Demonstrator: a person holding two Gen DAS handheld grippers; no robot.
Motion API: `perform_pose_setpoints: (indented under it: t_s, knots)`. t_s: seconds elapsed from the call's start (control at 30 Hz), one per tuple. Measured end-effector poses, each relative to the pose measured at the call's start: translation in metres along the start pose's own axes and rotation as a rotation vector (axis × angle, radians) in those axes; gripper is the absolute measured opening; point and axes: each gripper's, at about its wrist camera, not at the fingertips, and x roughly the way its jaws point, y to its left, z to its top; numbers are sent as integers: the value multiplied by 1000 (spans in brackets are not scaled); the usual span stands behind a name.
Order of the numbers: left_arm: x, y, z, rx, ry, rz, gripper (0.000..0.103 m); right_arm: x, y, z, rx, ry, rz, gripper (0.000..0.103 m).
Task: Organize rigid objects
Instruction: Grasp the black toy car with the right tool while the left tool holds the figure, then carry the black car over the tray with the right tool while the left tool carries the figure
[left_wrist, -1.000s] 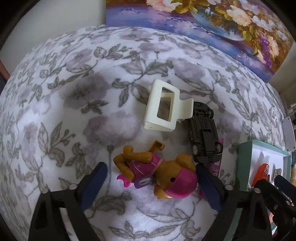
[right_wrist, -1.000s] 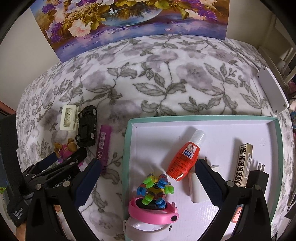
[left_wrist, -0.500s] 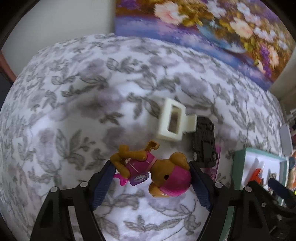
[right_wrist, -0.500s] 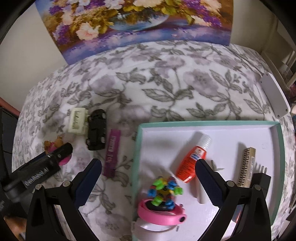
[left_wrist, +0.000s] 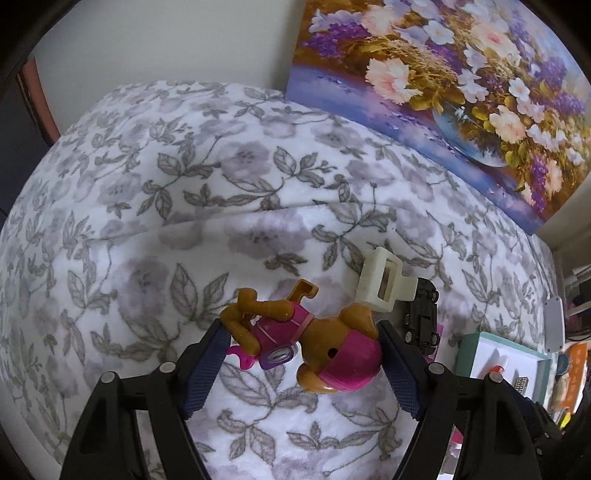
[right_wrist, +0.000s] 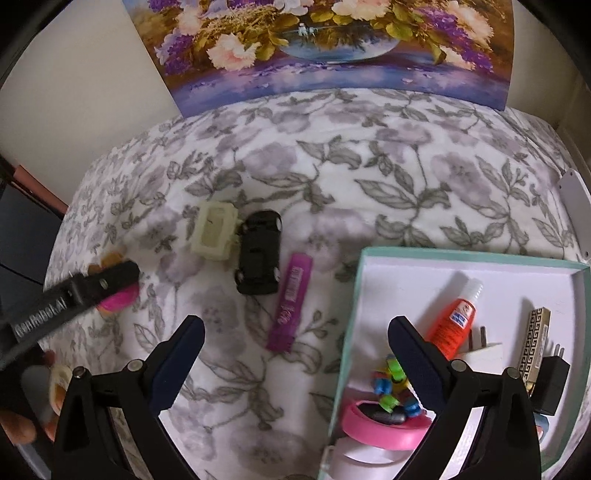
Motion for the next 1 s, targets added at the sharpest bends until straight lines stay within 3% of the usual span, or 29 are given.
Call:
perform_pose_setpoints:
  t_s: [0.17, 0.27, 0.37, 0.7, 1.0]
  knots:
    - [8, 8, -1, -26, 17, -6, 82, 5, 16, 13, -50, 19, -16, 92]
    - [14, 15, 0, -49, 29, -15, 82, 18, 24, 20, -66, 60, -20, 79]
    - [16, 20, 1, -60, 34, -19, 82, 28, 29, 25, -70, 83, -9, 78]
    - [22, 40, 4, -87, 50, -51, 82, 59, 37, 37, -66, 130, -87, 53]
    - [26, 53, 5, -106, 61, -66, 82, 69, 45, 52, -84, 134, -162, 38]
